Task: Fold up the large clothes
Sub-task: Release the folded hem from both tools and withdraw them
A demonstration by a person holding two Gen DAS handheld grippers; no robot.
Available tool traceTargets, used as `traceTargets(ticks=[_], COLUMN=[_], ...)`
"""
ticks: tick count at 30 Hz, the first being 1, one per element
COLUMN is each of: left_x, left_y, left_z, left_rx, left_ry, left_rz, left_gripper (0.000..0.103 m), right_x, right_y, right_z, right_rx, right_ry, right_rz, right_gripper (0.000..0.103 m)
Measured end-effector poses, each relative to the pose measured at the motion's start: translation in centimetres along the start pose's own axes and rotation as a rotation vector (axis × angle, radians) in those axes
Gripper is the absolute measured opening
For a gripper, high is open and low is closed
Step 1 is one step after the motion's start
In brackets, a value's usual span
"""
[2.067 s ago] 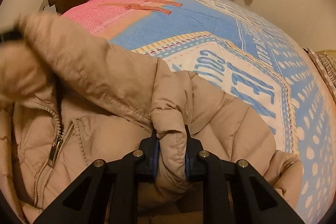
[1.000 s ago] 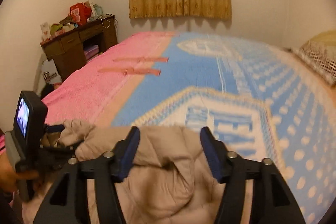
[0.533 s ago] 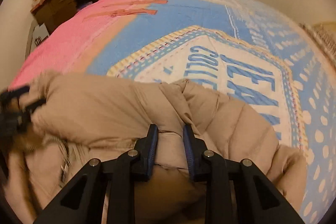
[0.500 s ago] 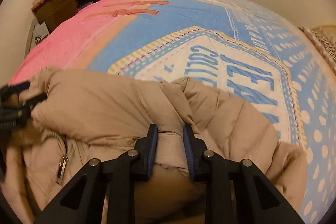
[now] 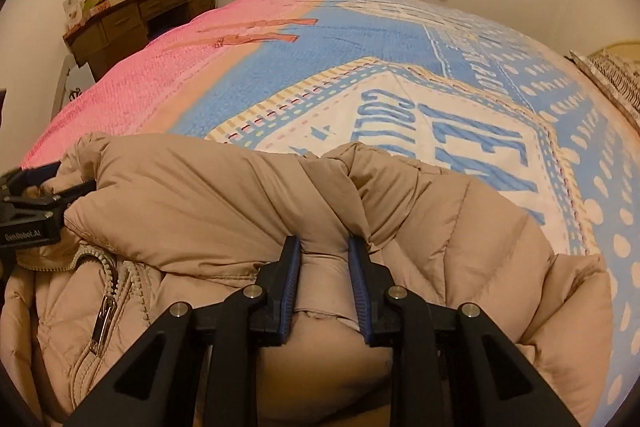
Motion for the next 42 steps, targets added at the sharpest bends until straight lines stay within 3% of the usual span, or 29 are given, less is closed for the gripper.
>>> traceTargets(ticks=[4, 8, 12, 19, 24, 32, 42], left_x=[-3.8, -7.9, -9.3, -11.2, -14.8, -21.2, -24.0], left_y=[-0.3, 0.6, 1.4, 0.2, -1.2, -4.3, -6.8], left_z=[-0.3, 0.0, 0.3, 1.0, 2.2, 9.4, 18.7], left_rx=[-0.055, -0.014, 0.018, -0.039, -0.052, -0.015, 0.014], left_ry=[0.05, 0.14, 0.146, 0.145, 0.181, 0.216, 0.191], left_rz=[0.059, 0.085, 0.109, 0.139, 0.166, 0.194, 0.139], left_gripper=[0.101, 0.101, 0.101, 0.101, 0.101, 0.101, 0.101], right_x=[-1.3, -5.1, -7.2, -9.5, -12.3, -18.4, -23.1], right_y=[0.3, 0.8, 1.0, 0.2, -0.4, -1.8, -2.4], right_z=[-0.5, -0.9, -1.0, 0.2, 1.5, 7.8, 16.7], right_rx=[0.009, 0.057, 0.082, 0.086, 0.088, 0.088, 0.1], right_ry=[0.008, 0.082, 0.091, 0.086, 0.097, 0.121, 0.092], right_rz=[-0.018, -0.038, -0.056, -0.086, -0.105, -0.154, -0.165], right_gripper=[0.03, 0.059, 0.059, 0.059, 0.059, 0.061, 0.063])
Point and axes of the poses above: each gripper's, at about its wrist camera, not at the fingertips, and x roughly the way its jaws point, y to its right, z to its underside, the point moved 3 cm from there along x, roughly the way its jaws point, and after that the axes turned 9 degrees about -x, right-handed, at the moved point
